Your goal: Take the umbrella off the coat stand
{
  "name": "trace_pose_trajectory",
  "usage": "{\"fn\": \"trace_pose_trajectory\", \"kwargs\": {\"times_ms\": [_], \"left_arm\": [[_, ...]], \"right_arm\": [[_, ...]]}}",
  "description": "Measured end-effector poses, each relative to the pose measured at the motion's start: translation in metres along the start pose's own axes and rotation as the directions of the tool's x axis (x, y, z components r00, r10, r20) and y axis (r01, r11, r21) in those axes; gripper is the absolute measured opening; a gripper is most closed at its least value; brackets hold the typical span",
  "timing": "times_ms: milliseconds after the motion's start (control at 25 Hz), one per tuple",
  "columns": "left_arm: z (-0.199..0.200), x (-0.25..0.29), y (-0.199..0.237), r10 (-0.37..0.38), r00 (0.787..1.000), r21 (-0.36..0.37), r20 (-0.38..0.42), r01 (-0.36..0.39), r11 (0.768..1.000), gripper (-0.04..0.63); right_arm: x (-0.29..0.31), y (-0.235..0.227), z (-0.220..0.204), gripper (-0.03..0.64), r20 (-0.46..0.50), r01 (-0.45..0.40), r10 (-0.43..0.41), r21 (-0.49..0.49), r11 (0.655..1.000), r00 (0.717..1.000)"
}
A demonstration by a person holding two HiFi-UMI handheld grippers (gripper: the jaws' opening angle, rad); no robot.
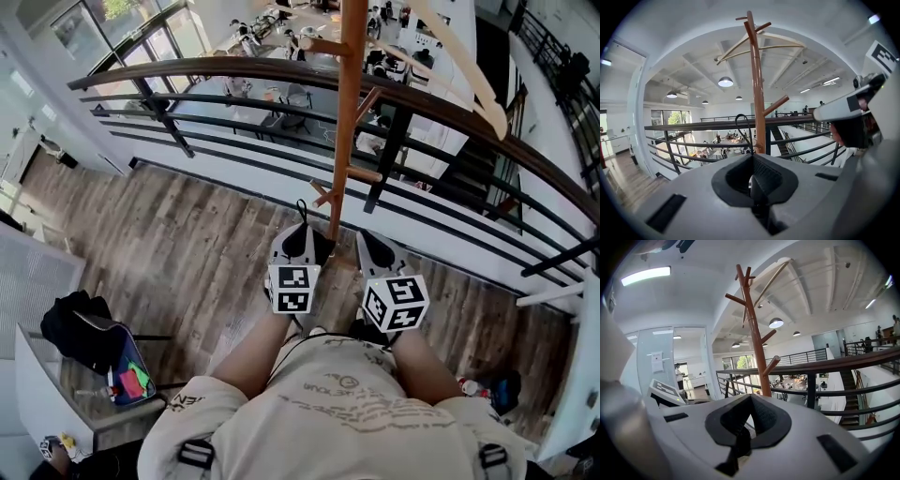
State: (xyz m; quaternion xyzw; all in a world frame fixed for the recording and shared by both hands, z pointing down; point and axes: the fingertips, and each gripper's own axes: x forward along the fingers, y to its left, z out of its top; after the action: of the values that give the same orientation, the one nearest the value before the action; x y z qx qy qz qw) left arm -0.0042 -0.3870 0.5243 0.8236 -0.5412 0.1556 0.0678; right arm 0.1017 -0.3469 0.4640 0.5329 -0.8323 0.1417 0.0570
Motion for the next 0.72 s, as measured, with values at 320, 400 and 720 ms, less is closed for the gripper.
{"fn": "trace_pose_trajectory", "kwargs": {"times_ms": [320,400,720], "left_arm": [[0.025,-0.04,0.027,0.04,0.999,-0.011,0.035,-0.04,0.999,0.009],[0.03,-0.05,0.033,0.052,0.998,-0.009,0.04,-0.051,0.999,0.009],[0.032,-0.07,0.058,0.101,0.994,-0.034,0.038,-0.1,0.994,0.009]], "right_arm": [[0.01,0.019,0.007,0.003,0.032,-0.033,0.032,0.011,0.999,0.999],[0.01,0.021,0.01,0.003,0.045,-0.03,0.03,0.013,0.999,0.999],[0.014,0.028,0.01,0.002,0.049,-0.038,0.037,0.021,0.999,0.998]]}}
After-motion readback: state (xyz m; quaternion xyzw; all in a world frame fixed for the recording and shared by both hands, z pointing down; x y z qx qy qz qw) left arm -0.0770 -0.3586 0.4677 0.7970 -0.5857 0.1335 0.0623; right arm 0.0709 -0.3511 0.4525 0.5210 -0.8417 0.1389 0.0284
